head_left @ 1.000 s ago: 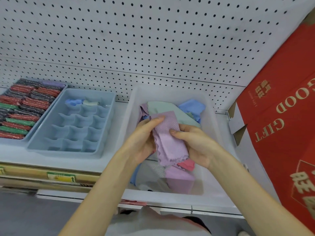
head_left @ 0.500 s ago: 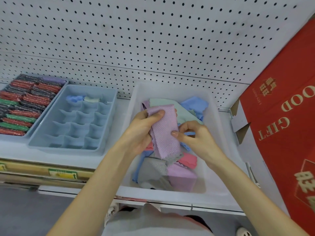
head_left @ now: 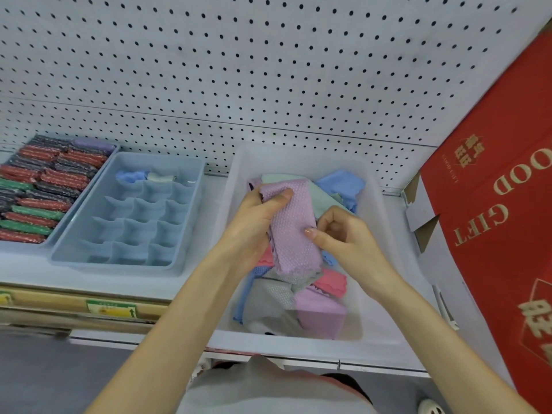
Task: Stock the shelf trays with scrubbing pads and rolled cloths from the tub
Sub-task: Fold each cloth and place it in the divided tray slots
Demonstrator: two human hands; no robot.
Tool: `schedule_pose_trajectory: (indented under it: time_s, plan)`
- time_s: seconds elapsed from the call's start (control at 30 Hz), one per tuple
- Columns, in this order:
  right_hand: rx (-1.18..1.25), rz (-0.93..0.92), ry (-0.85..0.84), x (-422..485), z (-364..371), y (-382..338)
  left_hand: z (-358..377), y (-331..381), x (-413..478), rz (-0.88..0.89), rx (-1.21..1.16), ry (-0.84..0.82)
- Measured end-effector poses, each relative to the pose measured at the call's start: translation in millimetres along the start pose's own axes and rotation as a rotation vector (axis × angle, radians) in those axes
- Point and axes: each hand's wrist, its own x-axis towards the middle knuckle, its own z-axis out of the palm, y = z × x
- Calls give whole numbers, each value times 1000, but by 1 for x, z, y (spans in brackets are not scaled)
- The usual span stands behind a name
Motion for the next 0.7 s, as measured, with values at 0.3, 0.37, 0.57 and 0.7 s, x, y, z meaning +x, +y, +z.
schedule_pose_trajectory:
  time_s: [0.3,0.37,0.57,0.7]
  plan:
    - [55,176,23,1,-1,-2,1,7,-3,-46,-18,-88]
    - [97,219,-18,3,-3,-5,1,7,-2,-63,-14,-124]
    - [116,251,-95,10,-8,-5,-3,7,-2,-79,-22,-174]
    - [135,278,-208,12,-6,-3,-4,8,-2,-75,-13,-171]
